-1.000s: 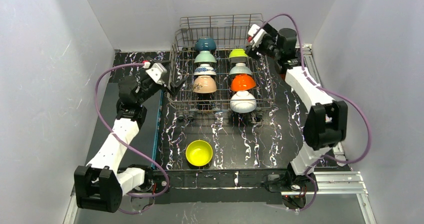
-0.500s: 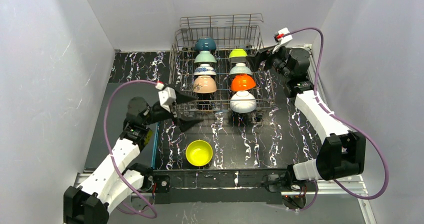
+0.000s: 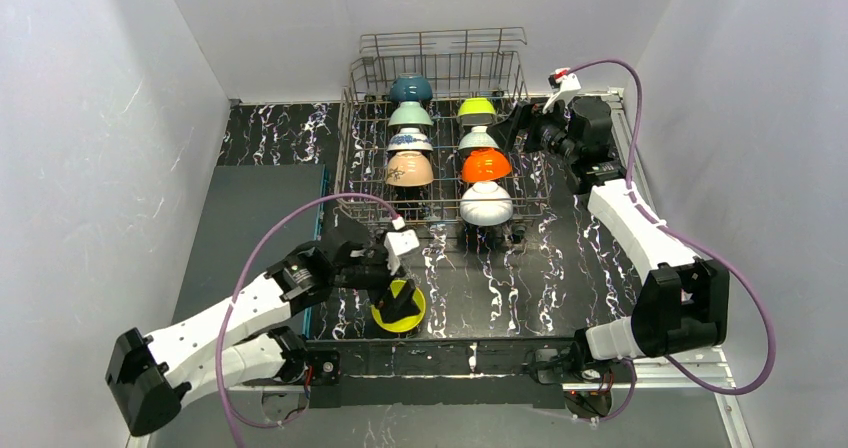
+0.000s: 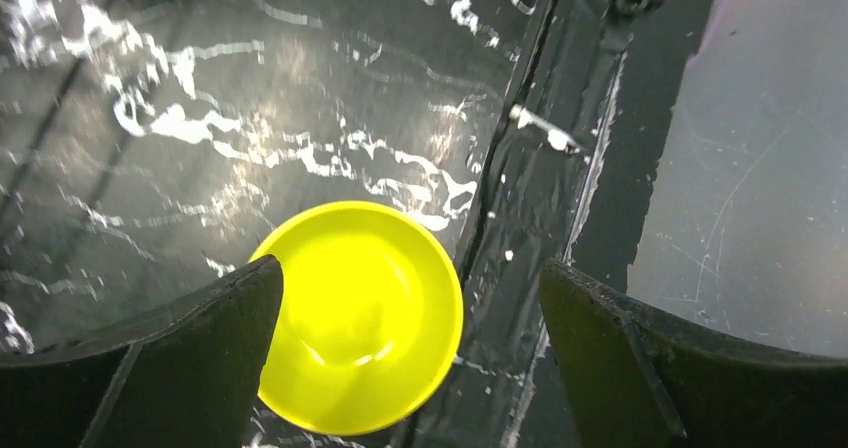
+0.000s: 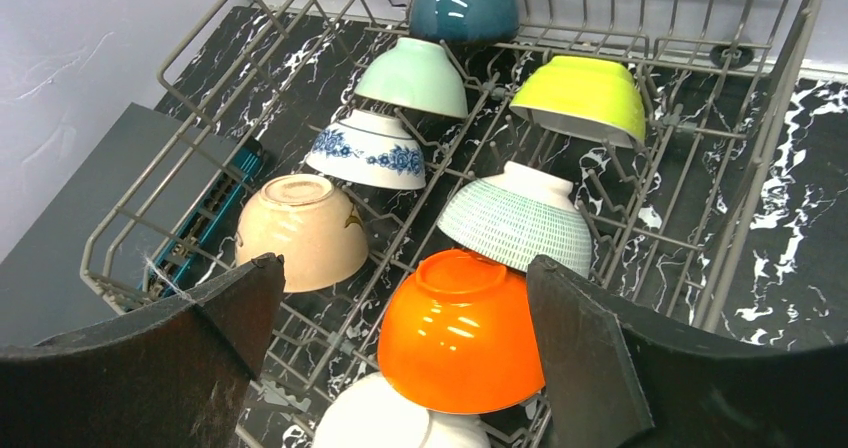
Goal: Load the bowls into the dish rack
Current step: Pick up the bowl from the center of the board.
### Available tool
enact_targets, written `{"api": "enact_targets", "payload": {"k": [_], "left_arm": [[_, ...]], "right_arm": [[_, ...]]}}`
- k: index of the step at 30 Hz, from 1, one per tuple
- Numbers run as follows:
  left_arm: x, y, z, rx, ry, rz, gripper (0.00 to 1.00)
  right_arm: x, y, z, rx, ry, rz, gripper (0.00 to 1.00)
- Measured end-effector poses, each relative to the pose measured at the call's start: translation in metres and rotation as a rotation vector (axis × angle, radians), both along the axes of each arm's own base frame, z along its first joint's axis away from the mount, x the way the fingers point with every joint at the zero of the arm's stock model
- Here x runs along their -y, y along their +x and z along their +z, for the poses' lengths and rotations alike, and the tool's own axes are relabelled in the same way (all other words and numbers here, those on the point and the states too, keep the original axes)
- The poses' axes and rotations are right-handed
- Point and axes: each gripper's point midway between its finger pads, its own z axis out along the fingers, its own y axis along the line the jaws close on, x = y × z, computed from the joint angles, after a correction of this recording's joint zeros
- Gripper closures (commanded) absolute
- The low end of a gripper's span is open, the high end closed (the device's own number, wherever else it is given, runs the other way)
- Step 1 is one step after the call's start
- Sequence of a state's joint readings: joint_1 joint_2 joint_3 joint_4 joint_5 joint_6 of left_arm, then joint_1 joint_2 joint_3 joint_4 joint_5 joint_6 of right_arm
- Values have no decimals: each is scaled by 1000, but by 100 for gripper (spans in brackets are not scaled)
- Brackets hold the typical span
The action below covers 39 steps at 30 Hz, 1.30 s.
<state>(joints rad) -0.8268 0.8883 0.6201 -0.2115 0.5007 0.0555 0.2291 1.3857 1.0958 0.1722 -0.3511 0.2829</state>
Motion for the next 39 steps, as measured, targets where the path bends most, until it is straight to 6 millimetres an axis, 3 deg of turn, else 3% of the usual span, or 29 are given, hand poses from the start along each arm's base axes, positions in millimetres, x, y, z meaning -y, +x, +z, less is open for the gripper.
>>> {"api": "enact_targets", "payload": {"k": [3,10,16,22,25,33,39], "left_arm": [[-4,-7,-13,-70,132,76,9],[-3,-22,-45,-224,424,248,12],[1,-34,-76,-214,619,290,28],[0,-31,-101,-176,744,328,52],[-1,-32,-108,-170,771,325,60],[6,-36,-111,-157,763,292,96],[7,-34,-104,-130,750,272,100]], "right_arm": [[-1,0,-4,-22,8,2,1],[-3,0,-14,-66,17,7,1],[-3,-1,-15,-74,17,8,1],[-4,-2,-17,-85,16,10,1],[-4,-2,-17,-85,16,11,1],[-4,-2,-17,-86,17,12,1],[-5,-2,-12,-81,20,20,1]]}}
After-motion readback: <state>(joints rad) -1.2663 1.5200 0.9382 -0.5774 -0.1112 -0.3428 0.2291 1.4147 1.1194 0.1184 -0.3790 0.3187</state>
